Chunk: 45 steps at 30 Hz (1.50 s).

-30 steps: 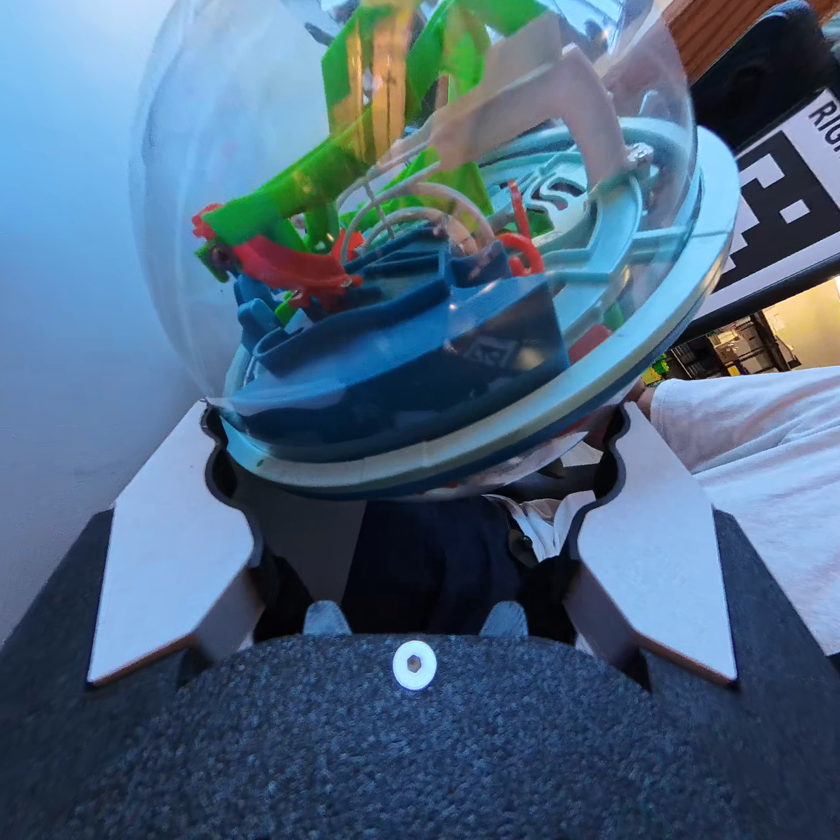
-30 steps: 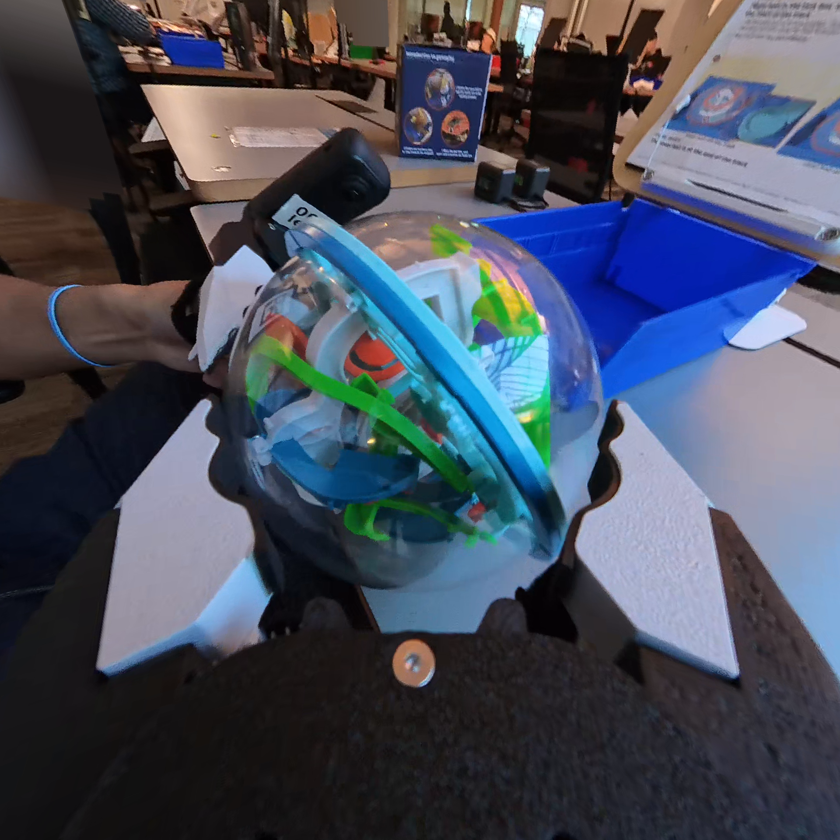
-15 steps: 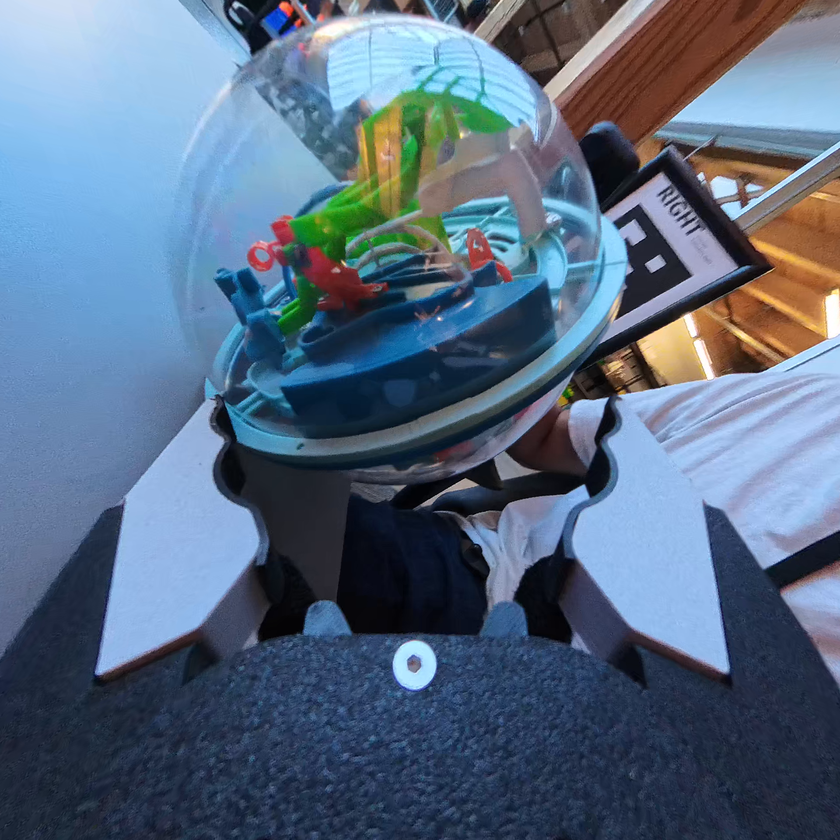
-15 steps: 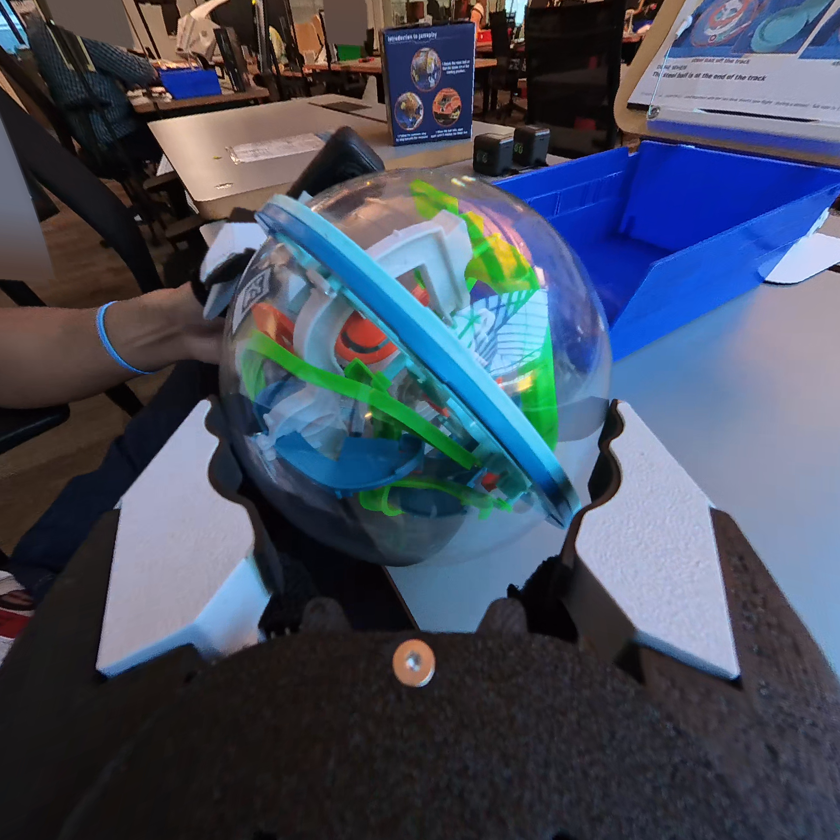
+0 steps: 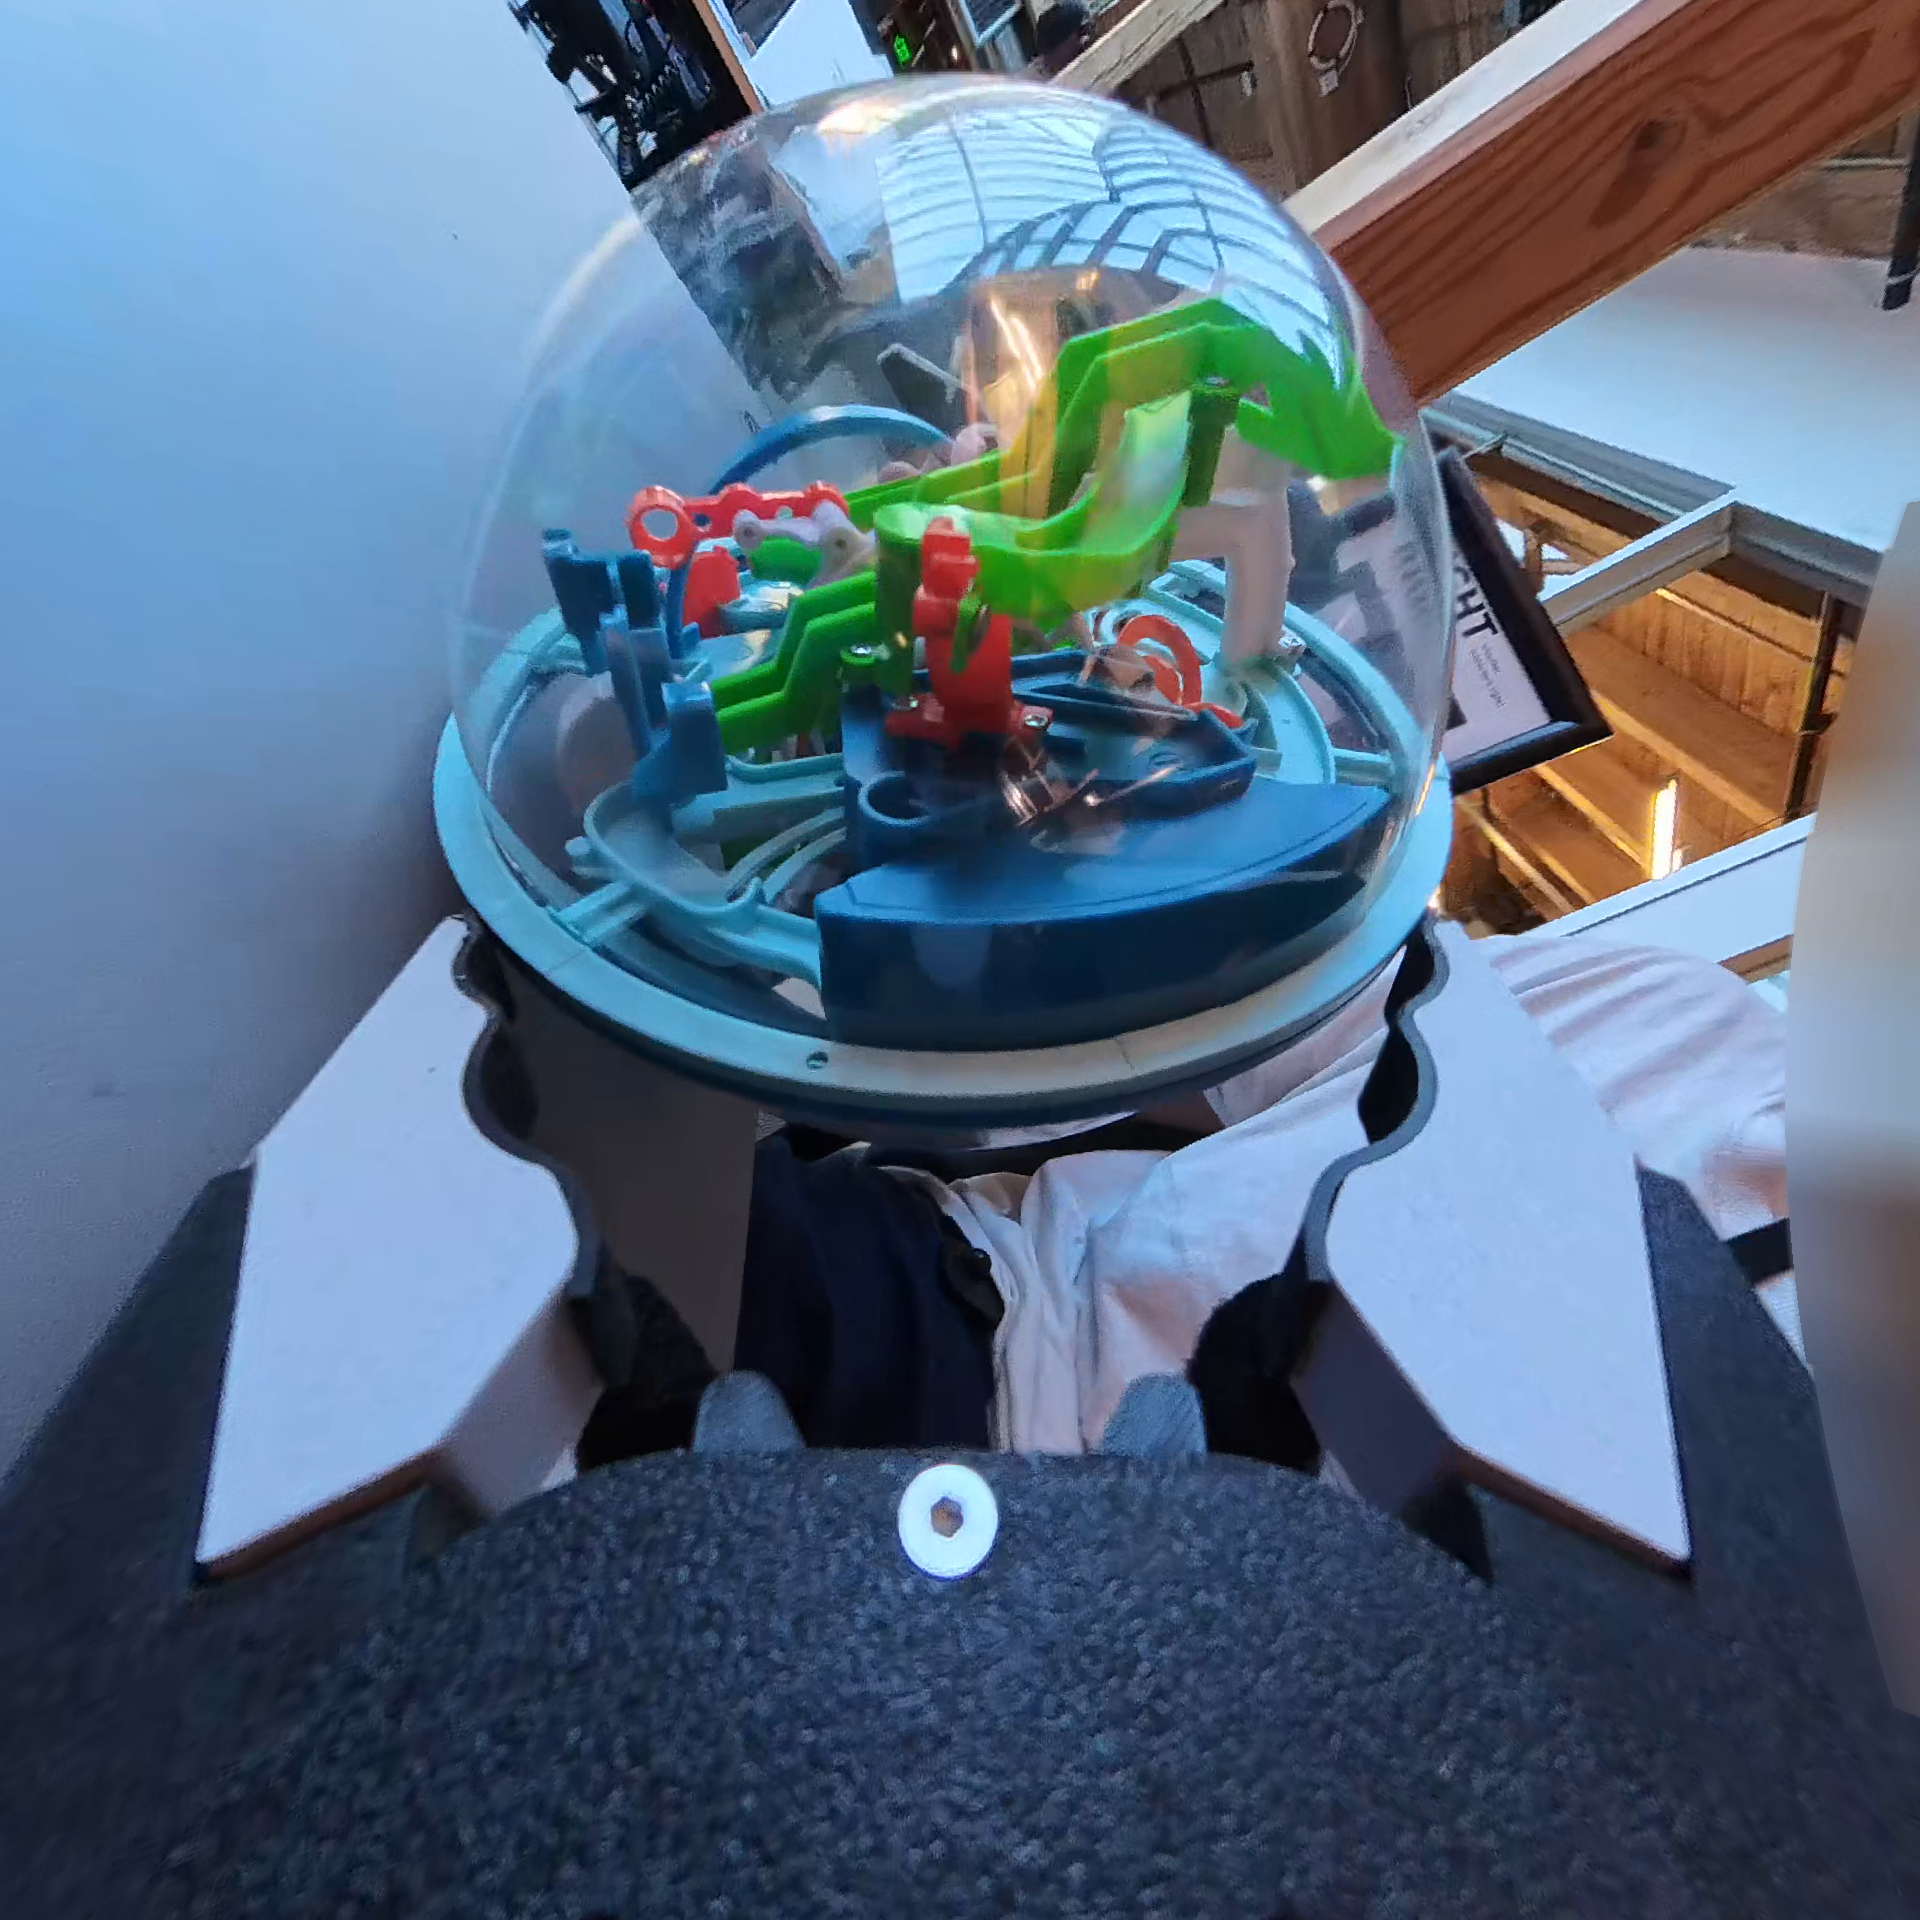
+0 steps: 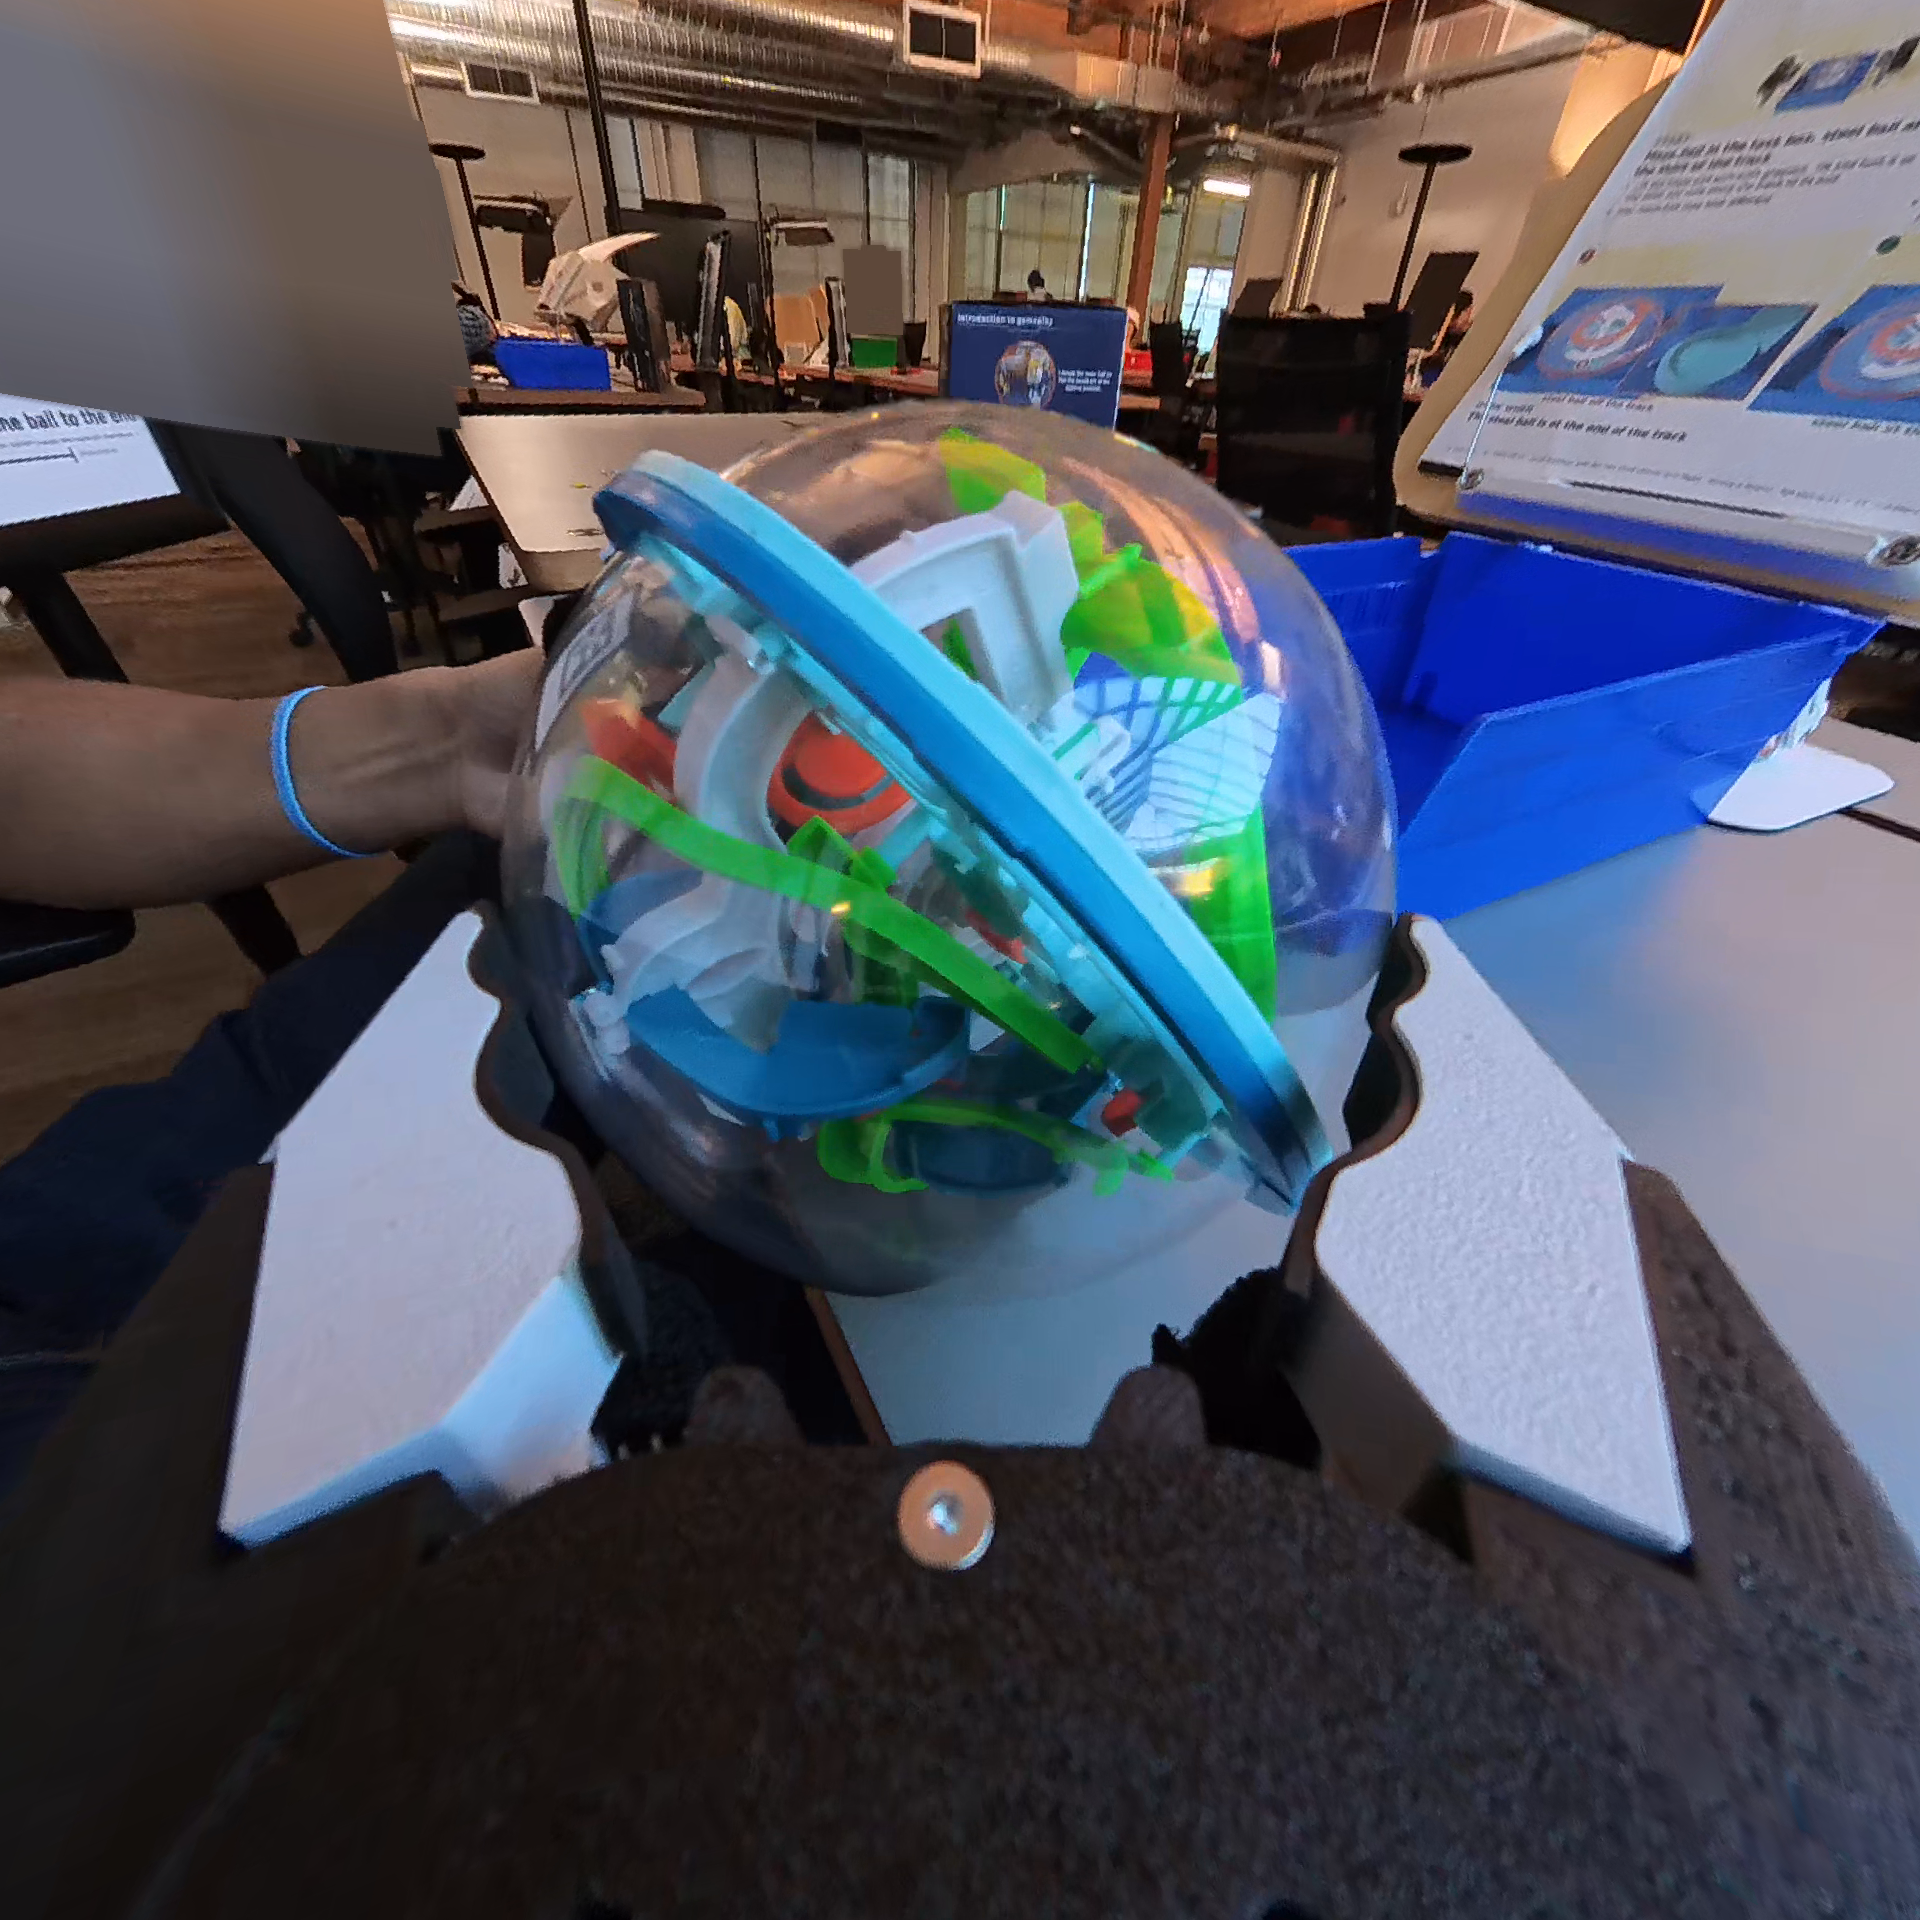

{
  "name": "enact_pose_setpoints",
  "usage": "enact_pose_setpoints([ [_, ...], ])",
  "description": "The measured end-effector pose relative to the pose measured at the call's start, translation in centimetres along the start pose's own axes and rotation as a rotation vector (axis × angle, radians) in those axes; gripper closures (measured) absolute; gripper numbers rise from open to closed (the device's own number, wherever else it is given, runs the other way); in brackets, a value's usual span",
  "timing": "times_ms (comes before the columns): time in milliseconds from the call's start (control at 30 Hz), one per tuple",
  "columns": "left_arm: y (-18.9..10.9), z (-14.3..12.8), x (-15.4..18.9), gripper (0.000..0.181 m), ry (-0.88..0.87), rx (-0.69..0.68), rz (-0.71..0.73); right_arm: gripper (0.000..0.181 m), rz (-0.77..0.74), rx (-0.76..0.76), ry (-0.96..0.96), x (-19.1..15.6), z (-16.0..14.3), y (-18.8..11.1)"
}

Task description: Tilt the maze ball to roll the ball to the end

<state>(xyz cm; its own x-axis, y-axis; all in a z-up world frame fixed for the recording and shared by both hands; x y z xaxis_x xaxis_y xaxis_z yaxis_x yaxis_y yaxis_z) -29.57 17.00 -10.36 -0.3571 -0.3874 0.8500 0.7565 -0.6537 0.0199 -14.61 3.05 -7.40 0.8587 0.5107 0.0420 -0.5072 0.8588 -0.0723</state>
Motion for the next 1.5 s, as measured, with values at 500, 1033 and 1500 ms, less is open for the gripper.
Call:
enact_pose_setpoints([
  [500,-2.1,2.3,4.5,0.023,0.358,0.048,0.175,0.027,-0.018,0.098,-0.264,-0.4,2.3,1.9],
  [1033,-3.7,3.7,13.2,0.023,0.733,0.044,0.295,0.026,-0.023,0.265,-0.58,-2.5,8.9,2.5],
  [1500,-3.6,4.3,16.7,0.023,0.859,0.022,0.353,0.027,-0.044,0.33,-0.675,-3.1,11.2,2.2],
])
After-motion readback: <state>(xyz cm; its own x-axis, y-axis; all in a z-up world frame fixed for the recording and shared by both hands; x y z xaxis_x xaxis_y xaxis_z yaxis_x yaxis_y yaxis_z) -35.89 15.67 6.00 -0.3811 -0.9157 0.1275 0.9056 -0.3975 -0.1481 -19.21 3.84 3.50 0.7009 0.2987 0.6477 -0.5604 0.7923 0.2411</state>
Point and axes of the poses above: each gripper's, where its closed fingertips meet, y out along the fingers, z out of its top, x = y × z across the jaws, the point moved 8 cm from there along -y, back along the fingers, and after that the axes turned 2 degrees about -z, right-handed, at the moved point
